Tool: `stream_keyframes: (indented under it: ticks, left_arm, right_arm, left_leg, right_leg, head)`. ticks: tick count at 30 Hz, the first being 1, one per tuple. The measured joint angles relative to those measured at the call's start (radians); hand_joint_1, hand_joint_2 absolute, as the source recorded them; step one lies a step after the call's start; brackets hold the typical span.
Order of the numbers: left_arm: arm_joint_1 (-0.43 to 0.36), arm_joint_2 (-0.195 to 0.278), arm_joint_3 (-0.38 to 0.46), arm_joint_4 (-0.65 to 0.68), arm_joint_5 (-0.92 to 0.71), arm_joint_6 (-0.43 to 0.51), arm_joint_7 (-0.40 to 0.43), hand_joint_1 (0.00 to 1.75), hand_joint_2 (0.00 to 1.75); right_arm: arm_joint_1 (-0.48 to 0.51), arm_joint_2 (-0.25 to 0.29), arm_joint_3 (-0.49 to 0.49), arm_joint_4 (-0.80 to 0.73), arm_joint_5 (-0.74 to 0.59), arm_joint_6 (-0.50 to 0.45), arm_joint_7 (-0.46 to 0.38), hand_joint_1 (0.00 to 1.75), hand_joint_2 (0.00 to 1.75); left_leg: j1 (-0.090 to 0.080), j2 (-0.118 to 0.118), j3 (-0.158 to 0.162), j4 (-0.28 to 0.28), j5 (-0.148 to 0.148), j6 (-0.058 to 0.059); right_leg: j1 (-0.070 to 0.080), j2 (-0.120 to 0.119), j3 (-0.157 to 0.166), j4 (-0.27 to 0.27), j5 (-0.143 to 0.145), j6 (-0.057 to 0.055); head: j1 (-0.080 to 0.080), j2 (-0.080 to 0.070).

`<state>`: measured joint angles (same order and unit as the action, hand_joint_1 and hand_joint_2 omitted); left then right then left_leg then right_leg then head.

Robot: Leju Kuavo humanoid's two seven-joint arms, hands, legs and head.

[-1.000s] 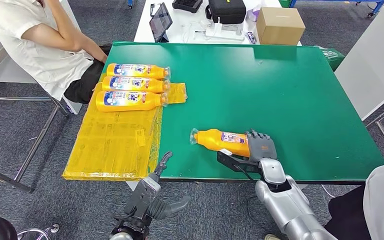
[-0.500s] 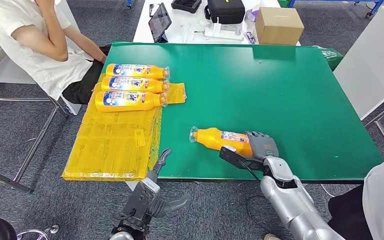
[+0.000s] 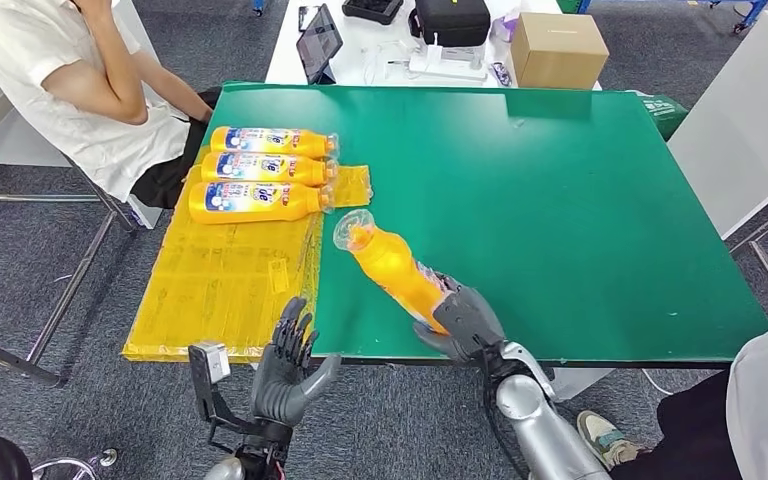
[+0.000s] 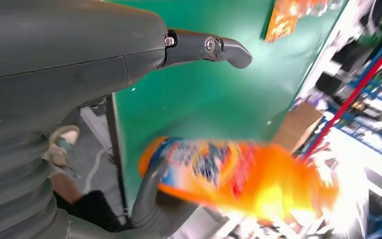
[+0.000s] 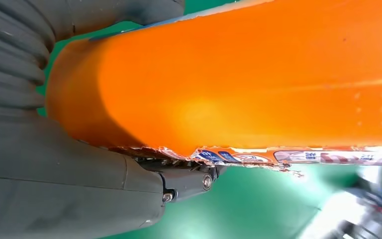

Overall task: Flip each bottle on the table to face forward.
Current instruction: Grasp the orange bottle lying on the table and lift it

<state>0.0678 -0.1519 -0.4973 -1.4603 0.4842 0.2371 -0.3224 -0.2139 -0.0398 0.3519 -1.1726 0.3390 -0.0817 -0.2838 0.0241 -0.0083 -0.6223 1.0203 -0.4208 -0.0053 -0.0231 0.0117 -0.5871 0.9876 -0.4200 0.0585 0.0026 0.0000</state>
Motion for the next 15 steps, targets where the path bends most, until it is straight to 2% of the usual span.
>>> stream_keyframes:
  ticks: [7, 12, 15]
  left_arm:
    - [0.014, 0.023, -0.026, -0.064, 0.023, -0.015, -0.028, 0.00, 1.75]
    - [0.012, 0.032, -0.048, -0.106, 0.012, -0.085, -0.058, 0.00, 1.75]
    - [0.008, 0.034, -0.063, -0.127, -0.047, -0.088, -0.061, 0.00, 1.75]
  right_arm:
    - [0.051, 0.020, 0.037, -0.118, -0.033, -0.031, -0.016, 1.75, 1.75]
    - [0.048, 0.032, 0.106, -0.118, -0.001, 0.006, -0.012, 1.75, 1.75]
    - [0.043, 0.033, 0.166, -0.105, 0.021, 0.036, -0.003, 1.75, 1.75]
  left_leg:
    - [-0.001, -0.001, -0.005, 0.000, 0.000, 0.000]
    - [0.000, -0.001, -0.005, 0.000, 0.000, 0.000]
    - [0.000, -0.001, -0.005, 0.000, 0.000, 0.000]
  right_leg:
    - [-0.001, -0.001, -0.005, 0.000, 0.000, 0.000]
    - [0.000, -0.001, -0.006, 0.000, 0.000, 0.000]
    - [0.000, -0.001, -0.006, 0.000, 0.000, 0.000]
  head:
    - [0.000, 0.000]
    - [0.000, 0.000]
    - [0.000, 0.000]
